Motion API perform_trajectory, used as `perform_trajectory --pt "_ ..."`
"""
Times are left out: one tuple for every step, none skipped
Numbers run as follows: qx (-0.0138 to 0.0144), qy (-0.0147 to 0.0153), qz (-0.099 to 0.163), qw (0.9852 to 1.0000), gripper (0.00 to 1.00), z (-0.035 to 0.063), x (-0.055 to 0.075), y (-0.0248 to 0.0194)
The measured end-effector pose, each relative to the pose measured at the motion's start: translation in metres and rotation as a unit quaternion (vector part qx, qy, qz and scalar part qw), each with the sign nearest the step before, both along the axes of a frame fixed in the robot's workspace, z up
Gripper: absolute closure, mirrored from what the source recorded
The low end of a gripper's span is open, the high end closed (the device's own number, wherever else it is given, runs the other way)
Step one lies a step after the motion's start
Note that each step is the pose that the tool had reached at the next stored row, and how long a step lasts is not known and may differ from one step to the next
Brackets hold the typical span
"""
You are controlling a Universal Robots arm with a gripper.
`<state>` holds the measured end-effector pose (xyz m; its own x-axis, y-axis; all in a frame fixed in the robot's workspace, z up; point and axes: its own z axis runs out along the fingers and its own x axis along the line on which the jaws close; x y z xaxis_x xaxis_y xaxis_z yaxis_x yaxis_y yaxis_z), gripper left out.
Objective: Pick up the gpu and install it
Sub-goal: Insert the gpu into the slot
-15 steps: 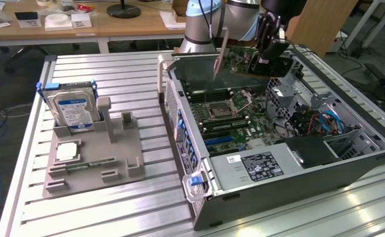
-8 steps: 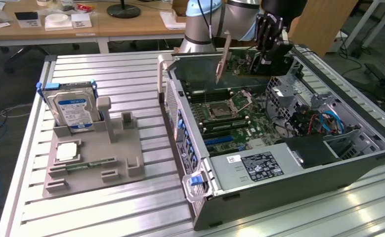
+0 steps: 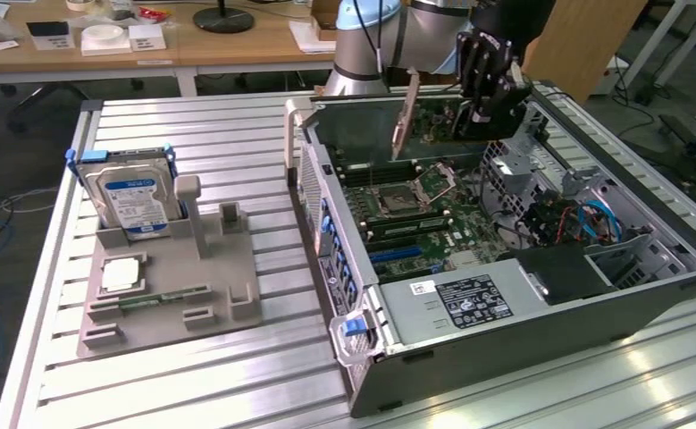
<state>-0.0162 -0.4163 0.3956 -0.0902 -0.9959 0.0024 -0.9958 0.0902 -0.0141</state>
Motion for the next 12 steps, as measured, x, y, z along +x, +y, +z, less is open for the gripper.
perform_trajectory --pt "0.0001 0.0000 0.005 1.0000 0.71 -0.0014 0.000 0.0000" --pt "0.0001 0.0000 0.010 1.0000 0.71 -0.0029 0.000 0.0000" --pt "0.0001 0.0000 0.014 0.9999 0.71 -0.0045 -0.001 -0.0001" --pt "0.0003 0.0000 0.019 0.9998 0.71 -0.0061 -0.001 -0.0002" --pt "0.0003 0.0000 0.023 0.9997 0.71 -0.0075 -0.001 -0.0002" --pt "0.0003 0.0000 0.026 0.9997 0.71 -0.0092 -0.001 -0.0002" --pt "0.0004 0.0000 0.030 0.9996 0.71 -0.0109 -0.001 -0.0002" --pt "0.0003 0.0000 0.033 0.9994 0.71 -0.0126 -0.001 -0.0002" --pt "0.0003 0.0000 0.038 0.9993 0.71 -0.0145 -0.001 -0.0004" --pt "0.0004 0.0000 0.041 0.9992 0.71 -0.0163 -0.001 -0.0006" --pt "0.0005 0.0000 0.043 0.9991 0.71 -0.0176 -0.001 -0.0013" --pt "0.0004 0.0000 0.045 0.9990 0.71 -0.0181 -0.002 -0.0015"
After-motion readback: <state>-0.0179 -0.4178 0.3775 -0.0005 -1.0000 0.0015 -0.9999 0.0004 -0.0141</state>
